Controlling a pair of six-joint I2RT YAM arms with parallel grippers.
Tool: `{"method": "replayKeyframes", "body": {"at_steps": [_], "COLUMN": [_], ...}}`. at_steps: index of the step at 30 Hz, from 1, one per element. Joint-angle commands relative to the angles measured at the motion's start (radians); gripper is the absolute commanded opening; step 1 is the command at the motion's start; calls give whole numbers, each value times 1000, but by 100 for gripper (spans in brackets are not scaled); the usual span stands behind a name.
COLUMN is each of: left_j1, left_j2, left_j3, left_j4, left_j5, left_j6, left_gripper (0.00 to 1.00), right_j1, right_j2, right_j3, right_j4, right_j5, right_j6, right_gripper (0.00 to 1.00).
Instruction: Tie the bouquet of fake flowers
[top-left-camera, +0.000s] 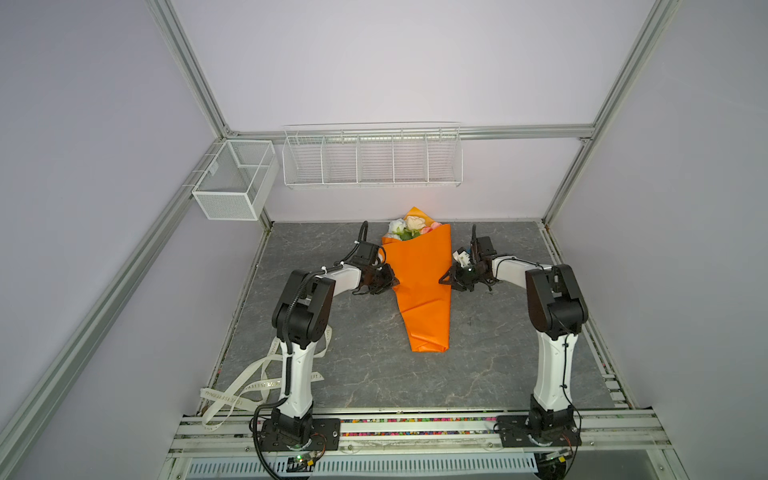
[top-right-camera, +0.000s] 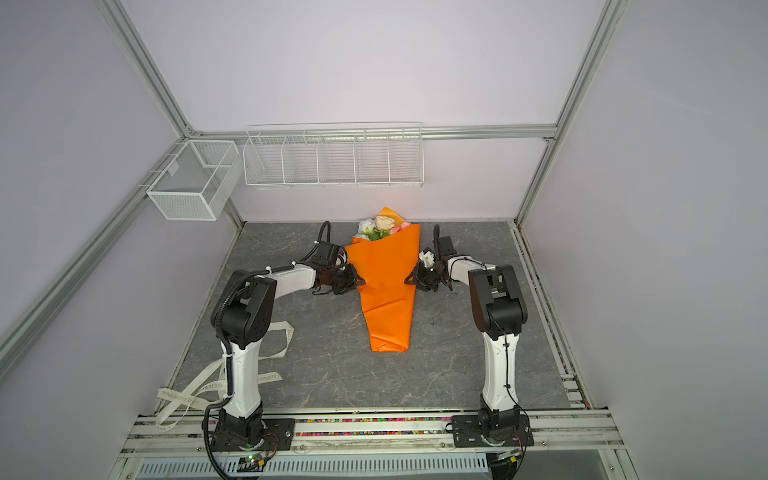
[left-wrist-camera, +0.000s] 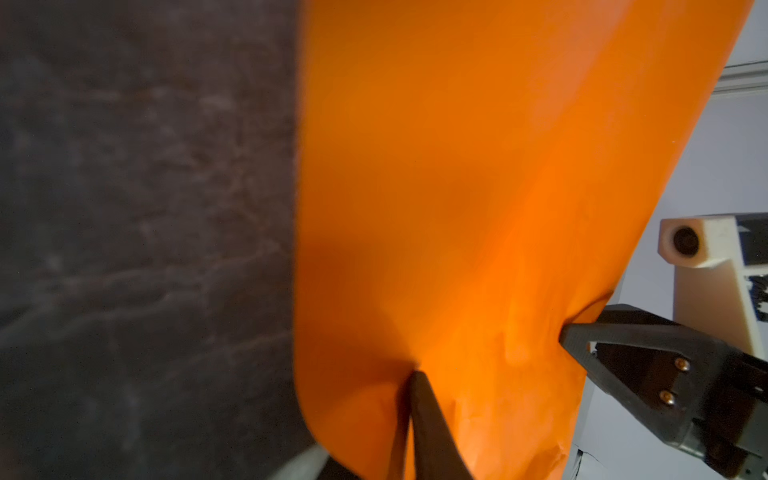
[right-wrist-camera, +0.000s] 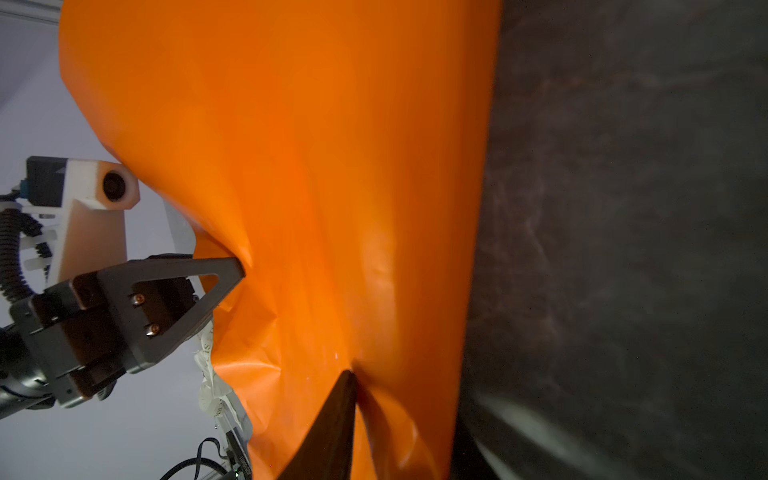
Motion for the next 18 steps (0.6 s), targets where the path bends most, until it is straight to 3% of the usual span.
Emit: {"method": "replayKeyframes", "body": {"at_steps": [1,10,18], "left_j1": [3,34,51], "left_j2": [57,203,239], "left_j3": [77,274,323], "left_j4": [-14,-2,33], "left_j5": [-23,-22,-19], "left_j6": [10,-43,-88], "left_gripper": [12,8,10], "right_j1": [-9,-55,-70], "right_j2": [65,208,278], "right_j3": [41,228,402], "right_j4": [7,-6,-108], "right_j5": [17,-3,-18], "right_j6": [16,29,7], "right_gripper": [24,22,24]}}
